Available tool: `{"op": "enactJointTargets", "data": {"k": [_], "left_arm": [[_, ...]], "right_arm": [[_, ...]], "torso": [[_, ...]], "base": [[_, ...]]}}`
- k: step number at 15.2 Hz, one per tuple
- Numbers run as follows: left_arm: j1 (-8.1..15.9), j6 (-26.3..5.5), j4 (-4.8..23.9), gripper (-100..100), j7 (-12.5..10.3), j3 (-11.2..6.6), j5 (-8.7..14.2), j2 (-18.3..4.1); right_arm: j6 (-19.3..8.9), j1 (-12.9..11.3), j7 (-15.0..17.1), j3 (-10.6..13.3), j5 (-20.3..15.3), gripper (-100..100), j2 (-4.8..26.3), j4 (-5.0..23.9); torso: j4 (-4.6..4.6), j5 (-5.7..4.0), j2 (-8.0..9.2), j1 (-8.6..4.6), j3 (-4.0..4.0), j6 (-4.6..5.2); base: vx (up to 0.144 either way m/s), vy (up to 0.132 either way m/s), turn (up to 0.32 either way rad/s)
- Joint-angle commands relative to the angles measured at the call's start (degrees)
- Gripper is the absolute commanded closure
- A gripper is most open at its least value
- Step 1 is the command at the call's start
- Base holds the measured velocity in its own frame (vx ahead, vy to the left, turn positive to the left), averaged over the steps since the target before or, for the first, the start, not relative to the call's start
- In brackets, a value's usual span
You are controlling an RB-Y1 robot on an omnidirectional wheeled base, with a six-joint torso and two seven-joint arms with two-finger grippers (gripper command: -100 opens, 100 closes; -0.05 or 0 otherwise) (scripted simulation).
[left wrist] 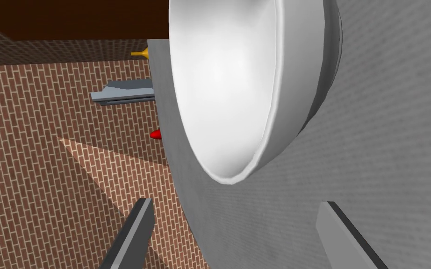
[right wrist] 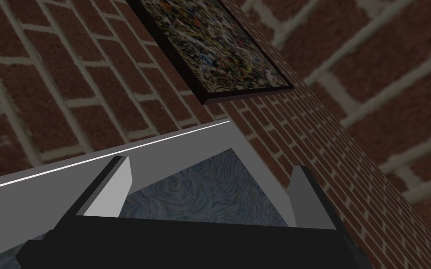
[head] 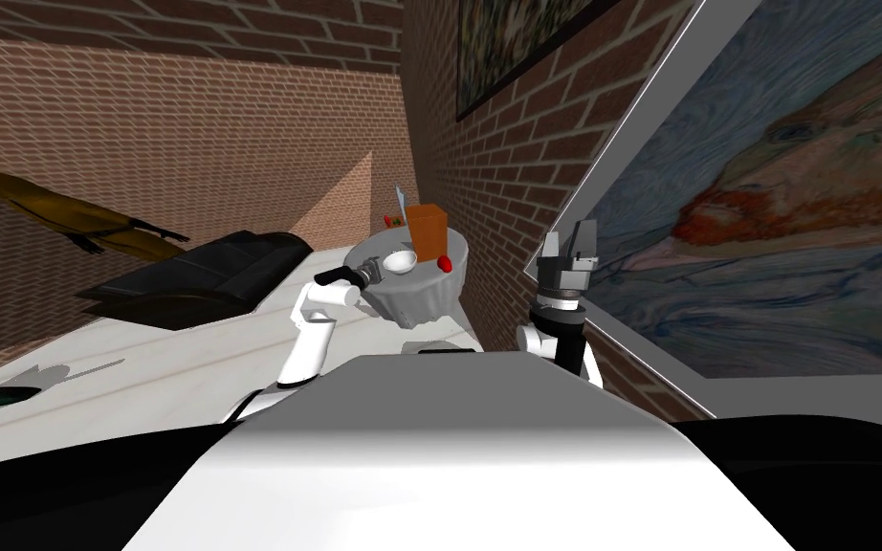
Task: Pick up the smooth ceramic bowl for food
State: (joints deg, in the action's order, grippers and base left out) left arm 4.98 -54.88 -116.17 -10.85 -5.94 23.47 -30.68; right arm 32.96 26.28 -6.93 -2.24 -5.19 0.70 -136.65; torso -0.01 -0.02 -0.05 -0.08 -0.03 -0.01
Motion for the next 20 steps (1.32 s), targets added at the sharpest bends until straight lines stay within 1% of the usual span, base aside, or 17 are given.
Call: {"op": "enactJointTargets", "data": {"k": [1,3,4,5,7,8,10,11,12,14,15,17,18,19,20], "left_arm": [[1.8,-2.9,0.7,-100,-0.6,-0.20,1.4,-1.1],[1.8,-5.0,0.7,-100,-0.6,-0.20,1.4,-1.1],[1.8,-5.0,0.7,-100,-0.6,-0.20,1.4,-1.1],[3.6,-7.2,1.3,-100,-1.2,-0.38,2.8,-2.1],[3.6,-9.2,1.3,-100,-1.2,-0.38,2.8,-2.1],[5.3,-10.5,2.0,-100,-1.7,-0.55,4.1,-3.1],[5.3,-12.9,2.0,-100,-1.7,-0.55,4.1,-3.1],[5.3,-13.3,2.0,-100,-1.7,-0.55,4.1,-3.1],[6.9,-15.2,2.7,-100,-2.2,-0.72,5.3,-4.0],[6.9,-17.3,2.7,-100,-2.2,-0.72,5.3,-4.0],[8.5,-18.7,3.3,-100,-2.7,-0.88,6.6,-4.9],[8.5,-21.1,3.3,-100,-2.7,-0.88,6.6,-4.9],[8.5,-21.2,3.3,-100,-2.7,-0.88,6.6,-4.9],[10.0,-23.3,3.9,-100,-3.2,-1.04,7.7,-5.7],[10.0,-24.3,3.9,-100,-3.2,-1.04,7.7,-5.7]], "right_arm": [[0.0,0.0,0.0,0.0,0.0,0,0.0,0.0],[0.0,0.0,0.0,0.0,0.0,0,0.0,0.0],[0.0,0.0,0.0,0.0,0.0,0,0.0,0.0],[0.0,0.0,0.0,0.0,0.0,0,0.0,0.0],[0.0,0.0,0.0,0.0,0.0,0,0.0,0.0],[0.0,0.0,0.0,0.0,0.0,0,0.0,0.0],[0.0,0.0,0.0,0.0,0.0,0,0.0,0.0],[0.0,0.0,0.0,0.0,0.0,0,0.0,0.0],[0.0,0.0,0.0,0.0,0.0,0,0.0,0.0],[0.0,0.0,0.0,0.0,0.0,0,0.0,0.0],[0.0,0.0,0.0,0.0,0.0,0,0.0,0.0],[0.0,0.0,0.0,0.0,0.0,0,0.0,0.0],[0.0,0.0,0.0,0.0,0.0,0,0.0,0.0],[0.0,0.0,0.0,0.0,0.0,0,0.0,0.0],[0.0,0.0,0.0,0.0,0.0,0,0.0,0.0]], "torso": [[0.00,0.00,0.00,0.00,0.00,0.00],[0.00,-0.01,-0.02,-0.04,-0.01,0.02],[0.00,-0.01,-0.01,-0.04,-0.01,0.01],[0.00,0.00,0.01,-0.01,0.00,0.00],[0.00,-0.01,-0.01,-0.04,0.00,0.02],[0.00,-0.01,0.00,-0.02,0.00,0.00],[0.00,-0.02,-0.03,-0.07,-0.01,0.02],[0.00,-0.01,-0.02,-0.05,-0.01,0.00],[0.00,0.00,0.00,-0.01,0.00,0.00],[0.00,-0.01,-0.02,-0.03,-0.01,0.01],[0.00,0.00,-0.01,-0.02,-0.01,0.00],[0.00,-0.01,-0.02,-0.05,-0.01,0.01],[0.00,-0.01,-0.01,-0.04,0.00,0.00],[0.00,0.00,0.01,-0.01,0.01,-0.01],[0.01,0.00,0.01,-0.01,0.01,0.01]], "base": [[0.016,-0.022,-0.056],[0.016,-0.027,-0.046],[0.008,-0.014,0.006],[0.011,-0.024,-0.037],[0.013,-0.024,-0.045],[0.018,-0.029,-0.058],[0.018,-0.028,-0.040],[0.008,-0.012,0.006],[0.014,-0.020,-0.045],[0.017,-0.022,-0.041],[0.016,-0.027,-0.051],[0.015,-0.026,-0.038],[0.009,-0.013,0.003],[0.011,-0.018,-0.043],[0.017,-0.022,-0.054]]}}
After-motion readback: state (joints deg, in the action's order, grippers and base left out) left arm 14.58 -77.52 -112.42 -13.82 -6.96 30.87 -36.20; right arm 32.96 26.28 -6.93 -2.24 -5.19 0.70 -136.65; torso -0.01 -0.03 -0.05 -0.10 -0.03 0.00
